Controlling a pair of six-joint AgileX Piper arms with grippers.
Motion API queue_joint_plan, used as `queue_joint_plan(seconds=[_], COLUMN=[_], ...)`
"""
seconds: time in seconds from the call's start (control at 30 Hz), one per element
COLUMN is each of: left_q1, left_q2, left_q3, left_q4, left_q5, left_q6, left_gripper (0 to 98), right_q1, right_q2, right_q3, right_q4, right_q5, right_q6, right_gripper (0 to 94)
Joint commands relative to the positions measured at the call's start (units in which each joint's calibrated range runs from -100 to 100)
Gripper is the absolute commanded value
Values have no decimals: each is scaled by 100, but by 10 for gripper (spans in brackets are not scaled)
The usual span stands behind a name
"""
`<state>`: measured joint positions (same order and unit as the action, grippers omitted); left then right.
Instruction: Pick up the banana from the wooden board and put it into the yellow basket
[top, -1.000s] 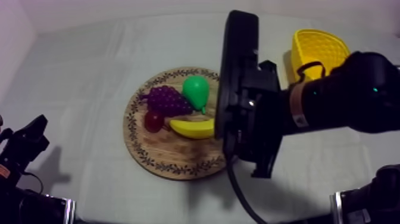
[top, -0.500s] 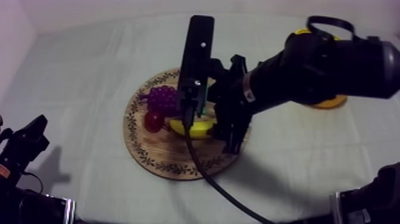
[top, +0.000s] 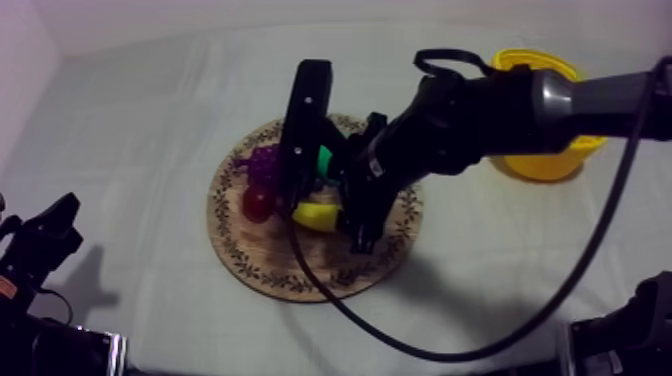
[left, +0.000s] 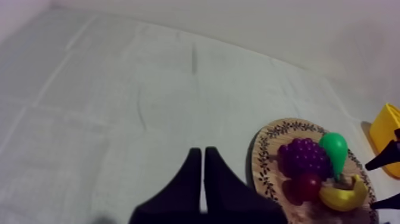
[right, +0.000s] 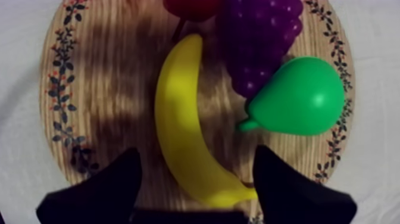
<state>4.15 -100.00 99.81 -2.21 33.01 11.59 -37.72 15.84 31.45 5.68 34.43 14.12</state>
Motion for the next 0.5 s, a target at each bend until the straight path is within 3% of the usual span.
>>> queue_joint_plan(seconds=[0.0, 0.27, 0.47], left_q1=[1, 1, 1], left_q2=[0, 0, 0], left_q3=[-3, -3, -3], left_q4=[4, 4, 4], left_q5=[5, 5, 5], left_q6=[0, 1, 1], left_gripper=[1, 1, 1], right_q1=[16, 73, 88], right_q2=[179, 676, 884], right_q3=[-91, -332, -360], right_q4=[-29, -169, -302], right_q5=[8, -2, -48], right_q6=[20, 161, 403], right_gripper=[538, 525, 438])
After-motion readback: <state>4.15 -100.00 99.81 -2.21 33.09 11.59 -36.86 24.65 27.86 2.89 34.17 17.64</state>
